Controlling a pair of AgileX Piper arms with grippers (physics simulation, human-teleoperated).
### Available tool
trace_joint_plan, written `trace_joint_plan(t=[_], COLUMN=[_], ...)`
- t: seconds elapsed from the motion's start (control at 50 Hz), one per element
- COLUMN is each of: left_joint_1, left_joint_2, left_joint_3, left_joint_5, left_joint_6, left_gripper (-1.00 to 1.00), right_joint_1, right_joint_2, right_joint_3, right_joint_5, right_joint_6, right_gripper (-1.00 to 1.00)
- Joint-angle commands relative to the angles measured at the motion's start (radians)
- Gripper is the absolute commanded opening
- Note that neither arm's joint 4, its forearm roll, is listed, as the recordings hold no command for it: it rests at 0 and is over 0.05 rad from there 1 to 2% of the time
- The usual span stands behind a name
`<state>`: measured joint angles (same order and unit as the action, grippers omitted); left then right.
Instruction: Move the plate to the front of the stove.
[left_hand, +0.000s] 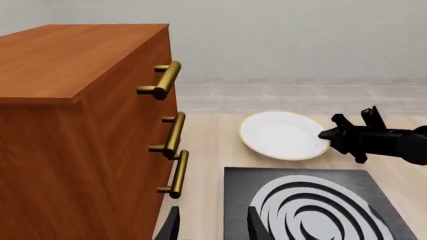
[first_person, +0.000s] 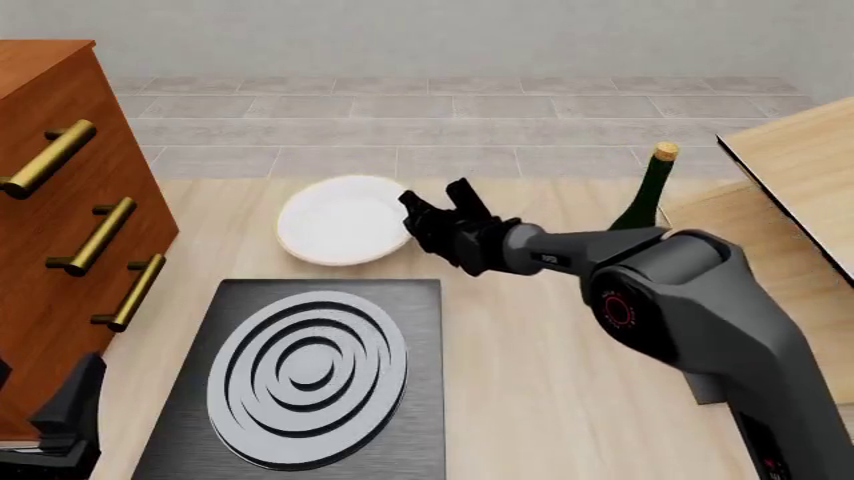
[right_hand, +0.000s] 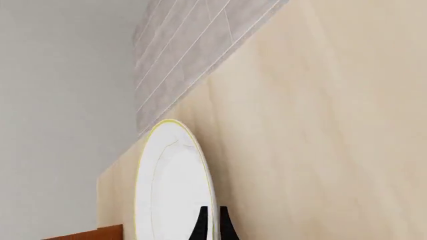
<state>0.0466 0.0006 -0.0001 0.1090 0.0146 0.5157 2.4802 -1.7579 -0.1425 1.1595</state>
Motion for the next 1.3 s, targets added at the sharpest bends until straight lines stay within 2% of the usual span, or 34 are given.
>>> trace_joint_plan(t=[0.02,0.28,0.4,0.42,0.66,0.74,0.82,0.9,0.92,0.96,1.08,1.18,1.3], left_joint_1=[0.005,0.013,0.015,0.014,0.009,0.003,-0.010,-0.023,-0.027,-0.036,-0.051,-0.058,-0.062], left_joint_2=[0.000,0.000,0.000,0.000,0.000,0.000,0.000,0.000,0.000,0.000,0.000,0.000,0.000], left_joint_3=[0.000,0.000,0.000,0.000,0.000,0.000,0.000,0.000,0.000,0.000,-0.001,0.000,-0.001], left_joint_5=[0.007,0.015,0.016,0.016,0.007,0.001,-0.009,-0.024,-0.025,-0.032,-0.042,-0.042,-0.047], left_joint_6=[-0.001,0.003,0.002,0.002,0.001,0.000,-0.002,-0.007,-0.007,-0.004,-0.008,-0.007,-0.005], left_gripper=[1.00,1.00,1.00,1.00,1.00,1.00,1.00,1.00,1.00,1.00,1.00,1.00,1.00], right_joint_1=[0.008,0.010,0.038,0.053,0.064,0.054,0.070,0.080,0.086,0.089,0.109,0.120,0.146], right_joint_2=[0.075,0.123,0.109,0.105,0.015,-0.064,-0.174,-0.346,-0.374,-0.450,-0.596,-0.702,-0.866], right_joint_3=[-0.050,-0.111,-0.096,-0.085,0.017,0.146,0.287,0.434,0.468,0.542,0.727,0.818,0.894], right_joint_5=[0.009,0.045,0.038,0.020,-0.004,-0.067,-0.125,-0.136,-0.143,-0.144,-0.198,-0.198,-0.133], right_joint_6=[0.042,0.026,0.003,0.006,-0.009,0.012,0.004,-0.067,-0.063,-0.096,-0.116,-0.135,-0.203], right_gripper=[-1.00,-1.00,-1.00,1.00,1.00,1.00,1.00,1.00,1.00,1.00,1.00,1.00,1.00])
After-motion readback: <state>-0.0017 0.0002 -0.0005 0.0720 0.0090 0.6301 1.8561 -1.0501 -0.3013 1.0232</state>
